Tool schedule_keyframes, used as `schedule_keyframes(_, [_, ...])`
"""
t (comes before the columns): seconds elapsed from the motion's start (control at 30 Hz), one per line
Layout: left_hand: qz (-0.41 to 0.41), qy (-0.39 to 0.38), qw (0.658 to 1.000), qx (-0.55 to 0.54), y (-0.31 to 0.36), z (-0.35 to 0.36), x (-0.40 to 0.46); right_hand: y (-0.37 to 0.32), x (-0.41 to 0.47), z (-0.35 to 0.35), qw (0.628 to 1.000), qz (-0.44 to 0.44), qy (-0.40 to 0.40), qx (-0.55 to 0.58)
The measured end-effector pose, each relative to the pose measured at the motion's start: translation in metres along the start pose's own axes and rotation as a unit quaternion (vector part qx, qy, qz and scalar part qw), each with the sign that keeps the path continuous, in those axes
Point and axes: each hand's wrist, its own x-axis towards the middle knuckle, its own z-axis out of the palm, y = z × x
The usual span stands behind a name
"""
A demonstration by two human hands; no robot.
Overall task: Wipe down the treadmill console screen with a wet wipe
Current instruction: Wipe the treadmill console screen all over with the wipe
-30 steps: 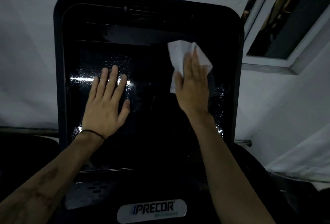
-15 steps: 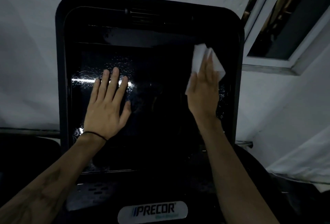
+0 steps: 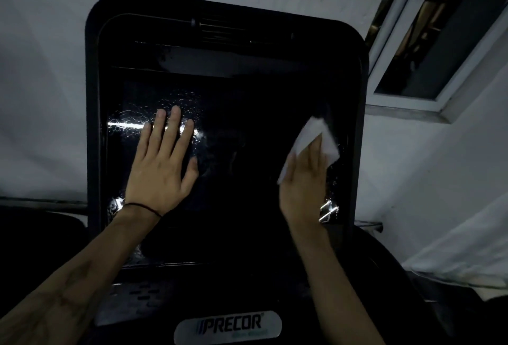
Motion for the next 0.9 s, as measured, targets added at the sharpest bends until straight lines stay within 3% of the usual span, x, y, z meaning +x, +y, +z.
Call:
schedule_keyframes(0.07, [-0.002, 0.0, 1.0, 0.001, 0.0, 0.0, -0.001, -0.02, -0.029, 0.007, 0.999, -0.031, -0.035, 0.015])
schedule_keyframes(0.17, [0.004, -0.001, 1.0, 0.001, -0.001, 0.0, 0.0, -0.038, 0.0, 0.006, 0.995, -0.083, -0.056, 0.014])
schedule_keyframes(0.27, [0.003, -0.002, 1.0, -0.002, -0.003, -0.001, -0.001, -0.011, 0.031, 0.001, 0.997, -0.049, -0.036, -0.041])
schedule_keyframes(0.37, [0.001, -0.001, 1.0, 0.001, -0.001, 0.001, -0.001, 0.01, -0.014, 0.001, 1.0, 0.013, -0.019, -0.017])
schedule_keyframes(0.5, [0.001, 0.001, 1.0, 0.0, -0.002, 0.001, -0.001, -0.018, -0.056, 0.009, 0.996, -0.053, -0.076, 0.006])
schedule_keyframes(0.6, [0.007, 0.003, 1.0, -0.007, -0.003, -0.001, -0.001, -0.02, -0.017, 0.001, 0.997, -0.066, -0.046, -0.001])
schedule_keyframes(0.77, [0.004, 0.004, 1.0, -0.006, -0.001, 0.0, -0.001, 0.004, -0.043, 0.004, 0.999, 0.043, -0.013, 0.02])
schedule_keyframes(0.9, [0.005, 0.006, 1.0, -0.004, -0.002, 0.0, 0.0, -0.018, -0.06, 0.012, 0.997, -0.044, -0.065, 0.012])
